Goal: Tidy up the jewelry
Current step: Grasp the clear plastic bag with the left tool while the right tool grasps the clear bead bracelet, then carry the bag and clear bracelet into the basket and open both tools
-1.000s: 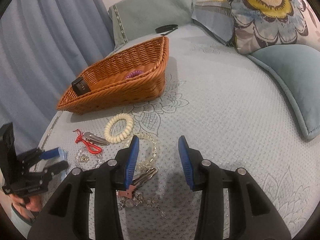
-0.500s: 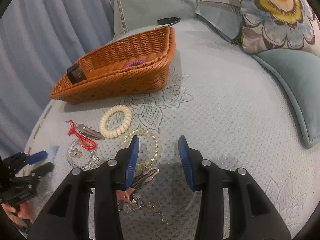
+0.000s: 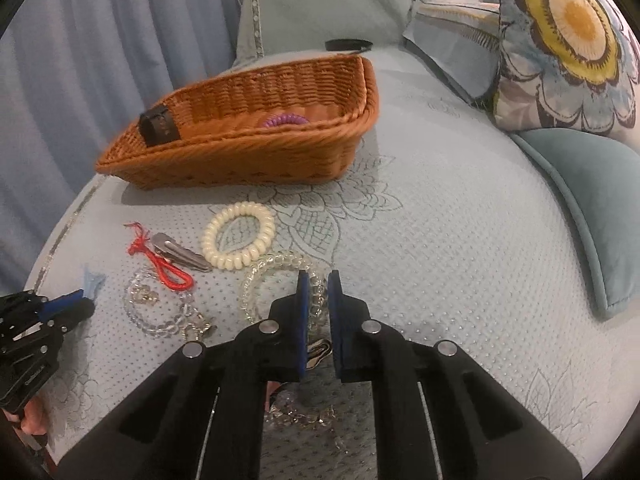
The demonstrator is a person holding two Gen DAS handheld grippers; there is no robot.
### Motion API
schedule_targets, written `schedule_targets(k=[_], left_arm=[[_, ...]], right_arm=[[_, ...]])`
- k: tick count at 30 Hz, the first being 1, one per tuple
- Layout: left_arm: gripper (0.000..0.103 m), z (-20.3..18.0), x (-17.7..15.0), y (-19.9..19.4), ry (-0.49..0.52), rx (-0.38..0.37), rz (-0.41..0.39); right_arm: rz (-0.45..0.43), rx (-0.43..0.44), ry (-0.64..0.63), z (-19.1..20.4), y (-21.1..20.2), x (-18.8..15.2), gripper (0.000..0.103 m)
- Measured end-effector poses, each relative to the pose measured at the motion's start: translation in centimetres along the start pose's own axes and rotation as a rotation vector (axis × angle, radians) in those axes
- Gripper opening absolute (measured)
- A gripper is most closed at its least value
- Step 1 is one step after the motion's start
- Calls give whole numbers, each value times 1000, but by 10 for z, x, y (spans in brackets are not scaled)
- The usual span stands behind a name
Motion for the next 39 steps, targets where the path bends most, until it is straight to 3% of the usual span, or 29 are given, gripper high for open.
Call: schedule_targets(k=[6,12,17,23,28,39], left_arm=[[8,10,2,-9,-67,-56,-57],[8,6,15,-29,-85,-101,-145],[8,7,49,-42,-93,-133,-224],[8,8,102,-26,-81,-147,-282],[8,15,126,16,-138,-199,-263],[8,25,149,95,-149,-200,-182]], right_arm=[[-59,36,24,-3,-14,3,7],[-176,100,47,1,-43,15,7],[-285,101,26,12,-69,44,7],[-318,83,-11,28,-54,100,7],[-289,64,-40,37,-20,130,7],[-126,39,36,21,70,135,7]])
Point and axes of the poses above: each gripper's, at about its wrist camera, not at the fingertips, and y roughly the way its jaws point, z to its left, x to its top, the point moved 1 cm from there along y, roughly the way its jaws point, and after that the axes turned 11 degrees about -z, right-handed, at the moved point
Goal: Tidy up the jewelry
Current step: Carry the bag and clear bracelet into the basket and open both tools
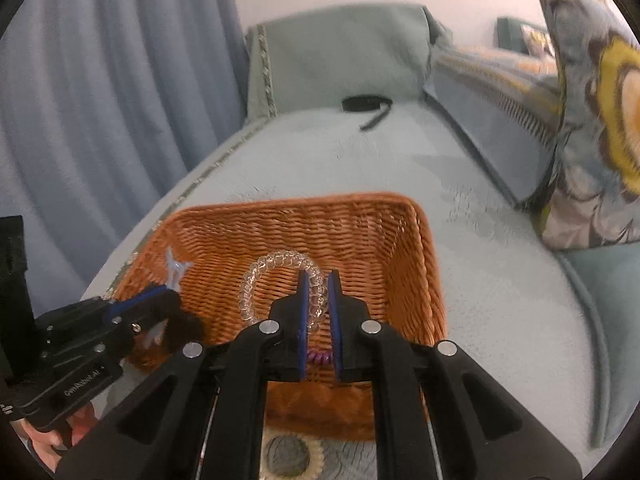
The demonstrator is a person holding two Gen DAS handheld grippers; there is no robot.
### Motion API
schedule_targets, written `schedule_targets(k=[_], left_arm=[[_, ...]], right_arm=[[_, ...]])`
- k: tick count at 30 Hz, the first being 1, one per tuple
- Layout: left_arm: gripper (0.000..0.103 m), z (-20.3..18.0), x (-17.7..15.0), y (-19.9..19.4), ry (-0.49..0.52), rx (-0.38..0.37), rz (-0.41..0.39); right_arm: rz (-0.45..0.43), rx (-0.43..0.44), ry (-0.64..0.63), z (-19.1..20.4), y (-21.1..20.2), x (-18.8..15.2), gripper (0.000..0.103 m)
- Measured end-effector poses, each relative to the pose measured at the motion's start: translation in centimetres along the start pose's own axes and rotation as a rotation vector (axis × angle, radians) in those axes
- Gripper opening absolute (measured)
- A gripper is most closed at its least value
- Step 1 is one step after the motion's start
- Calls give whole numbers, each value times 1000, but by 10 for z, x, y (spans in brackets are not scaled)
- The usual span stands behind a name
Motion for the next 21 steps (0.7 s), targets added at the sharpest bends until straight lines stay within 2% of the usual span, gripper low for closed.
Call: schedule_targets(k=[8,9,10,12,13,15,21], left_arm=[[10,-2,9,27,7,0,44],[17,-2,9,27,7,-5,48],[28,-3,9,26,3,-16,49],[40,-5,10,19,4,-19,31],[42,-6,11,15,9,-15,23],[42,-6,11,8,3,-24,19],[42,-8,11,-22,-17,-55,-18]], right_arm=[[70,-25,-19,-1,30,-5,8],[78,-28,-15,-1,31,-7,8],[94,-15,1,-3,33,-8,9],[100,5,25,-7,32,-10,10],[93,4,33,-9,30,-10,15],[83,1,35,-10,25,-10,20],[66,27,38,-8,0,-8,20]])
Point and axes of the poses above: each gripper's, at about its wrist camera, not at the fingertips, and y roughly the way its jaws point, z to its left, x to its top, the point moved 1 cm from there along y, roughly the way its jaws point, and after that the axes turned 11 degrees about -z, right-handed, at the moved point
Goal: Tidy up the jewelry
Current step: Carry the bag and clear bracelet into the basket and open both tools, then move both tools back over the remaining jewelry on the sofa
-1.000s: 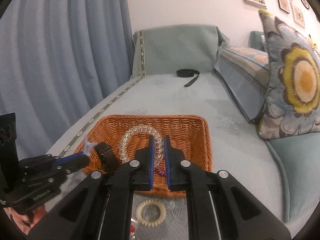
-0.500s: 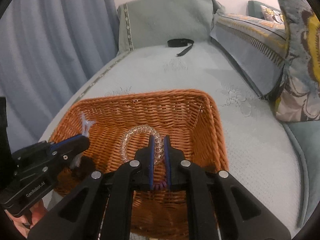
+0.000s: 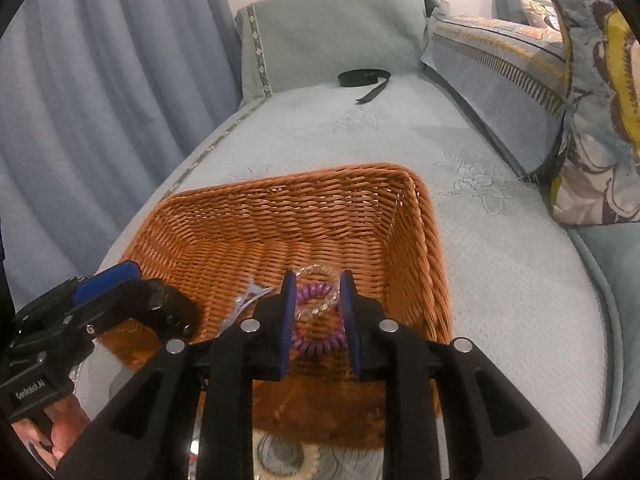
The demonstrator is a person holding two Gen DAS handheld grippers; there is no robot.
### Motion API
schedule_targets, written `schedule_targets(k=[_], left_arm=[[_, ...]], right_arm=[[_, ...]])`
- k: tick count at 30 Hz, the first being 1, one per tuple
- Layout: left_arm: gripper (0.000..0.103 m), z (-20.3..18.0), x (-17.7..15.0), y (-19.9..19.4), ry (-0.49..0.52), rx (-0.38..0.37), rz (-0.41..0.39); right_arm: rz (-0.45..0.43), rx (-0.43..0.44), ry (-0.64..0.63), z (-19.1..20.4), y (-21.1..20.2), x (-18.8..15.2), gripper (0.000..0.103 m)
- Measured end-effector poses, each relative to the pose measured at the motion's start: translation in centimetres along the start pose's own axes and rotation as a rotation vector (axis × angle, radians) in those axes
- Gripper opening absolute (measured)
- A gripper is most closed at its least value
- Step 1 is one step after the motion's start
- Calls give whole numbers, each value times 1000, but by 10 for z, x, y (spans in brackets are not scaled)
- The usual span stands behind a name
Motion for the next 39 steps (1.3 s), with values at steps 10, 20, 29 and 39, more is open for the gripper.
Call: schedule_targets(k=[10,20,29,39], left_arm=[[42,-8,-22,-71,-20,-5,-48],[42,-18,-75,-109,-56,73,-3],[42,-19,-125,-79,-56,161,152],[42,-36,-128,-51,-74,210,188]], right_arm=[[-64,33,-28,4,-72,-16,20],[-52,44,3,-5,-132,-72,20],[11,41,26,-10,-148,-133,20],[19,35,21,-19,-143,-144,20]])
Point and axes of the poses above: each gripper's, at about its wrist camera, not at the fingertips, and y roughly the way its jaws point, z to its left, x to its top, the point moved 1 cm from there along y, roughly the way its jaws point, and after that the axes turned 11 degrees about -z, right-handed, at the moved point
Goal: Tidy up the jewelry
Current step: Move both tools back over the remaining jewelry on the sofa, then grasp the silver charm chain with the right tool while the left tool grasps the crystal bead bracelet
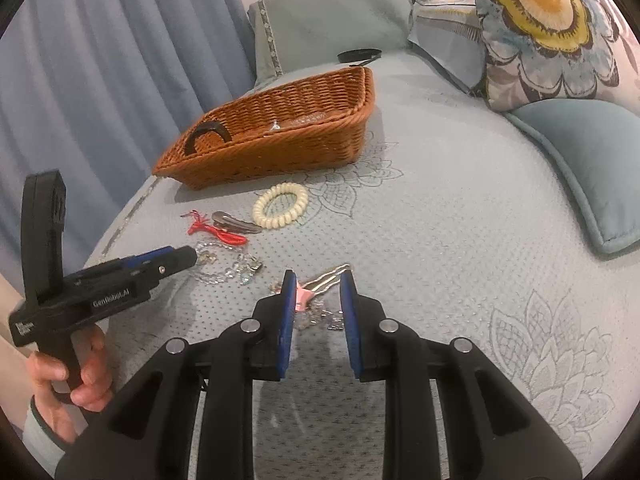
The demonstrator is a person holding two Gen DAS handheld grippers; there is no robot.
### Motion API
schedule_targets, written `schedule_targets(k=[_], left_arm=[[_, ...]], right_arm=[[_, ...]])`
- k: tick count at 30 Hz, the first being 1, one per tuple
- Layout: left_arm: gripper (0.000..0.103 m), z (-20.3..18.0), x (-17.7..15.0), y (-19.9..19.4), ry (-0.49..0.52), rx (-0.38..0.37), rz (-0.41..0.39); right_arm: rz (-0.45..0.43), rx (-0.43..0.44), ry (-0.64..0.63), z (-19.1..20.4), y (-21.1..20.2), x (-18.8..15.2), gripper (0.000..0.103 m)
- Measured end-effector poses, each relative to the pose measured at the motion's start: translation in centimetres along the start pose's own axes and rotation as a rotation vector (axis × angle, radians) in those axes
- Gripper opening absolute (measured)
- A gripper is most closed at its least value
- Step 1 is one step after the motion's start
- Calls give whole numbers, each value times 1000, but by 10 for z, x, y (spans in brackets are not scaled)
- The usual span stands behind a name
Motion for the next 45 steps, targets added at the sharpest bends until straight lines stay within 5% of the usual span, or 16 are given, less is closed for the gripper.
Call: schedule_targets(k=[8,12,22,32,40,45], left_arm=[[49,-26,-6,7,117,89,15],[41,-21,-9,-1,159,97,43],[34,23,-13,-26,96,67,51],[43,-4,-31,-28,235,152,-14],[42,0,-33,-32,220,139,-38],[42,0,-34,-32,215,132,-40]], right_arm=[[-5,3,-9,-1,-1,-1,20],[-11,6,-32,4,-3,0,20],[-8,25,-71,10,-4,-1,20],[1,42,-112,15,-9,-10,20],[31,11,-191,27,0,-19,20],[19,-39,-256,36,4,-19,30]])
Point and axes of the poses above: each gripper's, at about its wrist camera, not at the fingertips, and y roughly the way its jaws point, z to its left, x to its top, the point moved 1 cm from there along y, roughly the way its jaws point, and after that the axes turned 11 degrees about -z, right-handed, at the moved point
